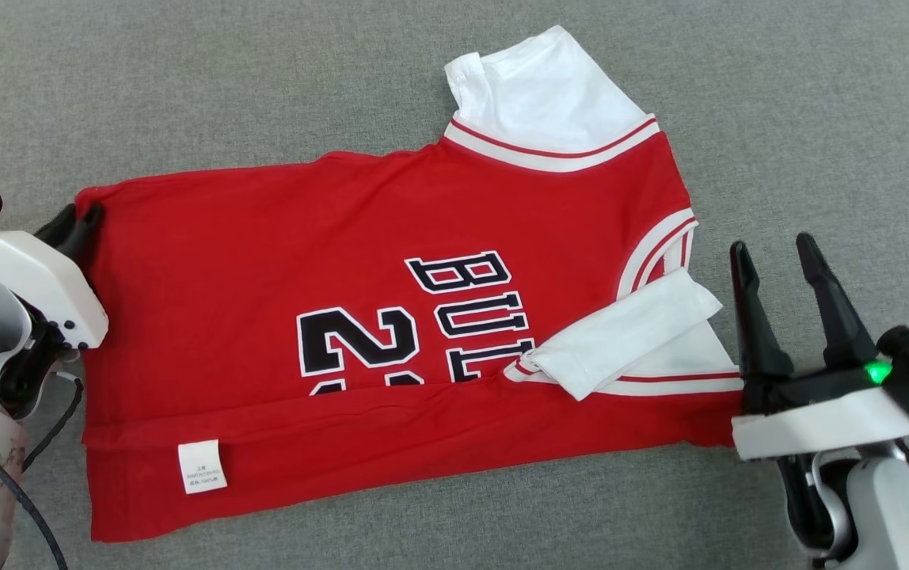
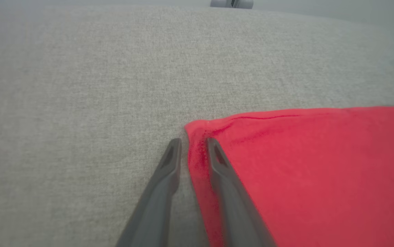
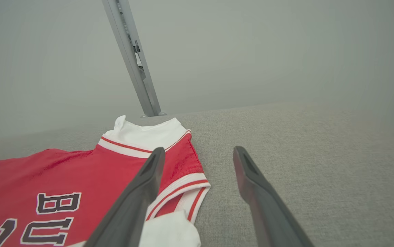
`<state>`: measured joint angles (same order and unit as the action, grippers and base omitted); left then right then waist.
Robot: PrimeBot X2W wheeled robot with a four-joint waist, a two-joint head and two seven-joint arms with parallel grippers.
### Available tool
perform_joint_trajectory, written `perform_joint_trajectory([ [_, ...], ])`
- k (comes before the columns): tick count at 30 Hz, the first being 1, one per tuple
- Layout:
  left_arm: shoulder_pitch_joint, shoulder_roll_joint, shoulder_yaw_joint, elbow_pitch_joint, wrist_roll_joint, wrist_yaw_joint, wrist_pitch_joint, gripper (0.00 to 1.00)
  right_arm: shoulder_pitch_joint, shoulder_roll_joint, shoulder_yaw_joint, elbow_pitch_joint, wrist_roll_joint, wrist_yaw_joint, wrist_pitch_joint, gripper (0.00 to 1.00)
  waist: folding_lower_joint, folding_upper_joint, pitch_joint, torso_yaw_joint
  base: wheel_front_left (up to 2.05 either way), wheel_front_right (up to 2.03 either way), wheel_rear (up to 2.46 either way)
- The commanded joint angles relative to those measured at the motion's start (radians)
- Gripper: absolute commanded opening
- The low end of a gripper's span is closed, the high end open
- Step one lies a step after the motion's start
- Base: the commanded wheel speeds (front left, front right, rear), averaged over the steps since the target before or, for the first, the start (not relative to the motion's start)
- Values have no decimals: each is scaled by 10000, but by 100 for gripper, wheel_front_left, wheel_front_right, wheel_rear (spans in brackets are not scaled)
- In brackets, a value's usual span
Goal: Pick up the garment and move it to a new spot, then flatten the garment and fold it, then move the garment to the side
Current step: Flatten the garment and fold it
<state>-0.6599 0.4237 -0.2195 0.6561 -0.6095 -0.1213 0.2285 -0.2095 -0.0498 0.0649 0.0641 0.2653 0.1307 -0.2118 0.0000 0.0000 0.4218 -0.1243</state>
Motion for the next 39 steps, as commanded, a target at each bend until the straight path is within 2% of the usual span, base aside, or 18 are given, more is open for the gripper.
perform_joint_trajectory([
  [1, -77, 15, -44, 46, -28, -16, -7, 0, -155, -49, -57, 11, 76, 3, -77, 100, 0, 0, 12, 4, 0, 0, 0],
  [8, -407, 14, -223, -71, -62, -69, -322, 0, -1904, -701, -421, 714, 485, 3, 82, 100, 0, 0, 163, 103, 0, 0, 0],
  [14, -870, -359, -613, -293, 65, -88, -487, 0, -4404, -1623, -203, 2952, 1448, 3, 717, 100, 0, 0, 374, 663, 0, 0, 0],
  [18, -1277, -749, -988, -400, 182, -79, -615, 0, -5905, -2248, 750, 4519, 1970, 5, 1365, 100, 0, 0, 590, 1179, 0, 0, 0],
  [24, -1918, -1374, -1639, -432, 263, -90, -833, 0, -7667, -2799, 2419, 6344, 2834, 3, 2520, 100, 0, 0, 980, 1927, 0, 0, 0],
  [25, -2128, -1595, -1852, -362, 235, -85, -898, 0, -8166, -2943, 2955, 6786, 3077, 3, 2823, 100, 0, 0, 1112, 2169, 0, 0, 0],
  [29, -2552, -1895, -2332, -302, 66, -90, -1110, 0, -8927, -3316, 4073, 7493, 3403, 3, 3517, 100, 0, 0, 1376, 2563, 0, 0, 0],
  [36, -2931, -2016, -2982, 30, -266, -91, -1607, 0, -9583, -3776, 5594, 8174, 4002, 3, 4046, 98, 0, 0, 1480, 2873, 0, 0, 0],
  [37, -2960, -2017, -3029, 85, -345, -91, -1688, 0, -9640, -3849, 5761, 8206, 4063, 3, 3947, 43, 0, 0, 1469, 2895, 0, 0, 0],
  [38, -2976, -2022, -3059, 139, -427, -91, -1779, 0, -9695, -3887, 5890, 8213, 4149, 3, 3778, 0, 0, 0, 1454, 2910, 0, 0, 0],
  [39, -2981, -1987, -3118, 183, -467, -91, -1842, 0, -9714, -3896, 5986, 8272, 4313, 2, 3703, 0, 0, 0, 1432, 2918, 0, 0, 0],
])
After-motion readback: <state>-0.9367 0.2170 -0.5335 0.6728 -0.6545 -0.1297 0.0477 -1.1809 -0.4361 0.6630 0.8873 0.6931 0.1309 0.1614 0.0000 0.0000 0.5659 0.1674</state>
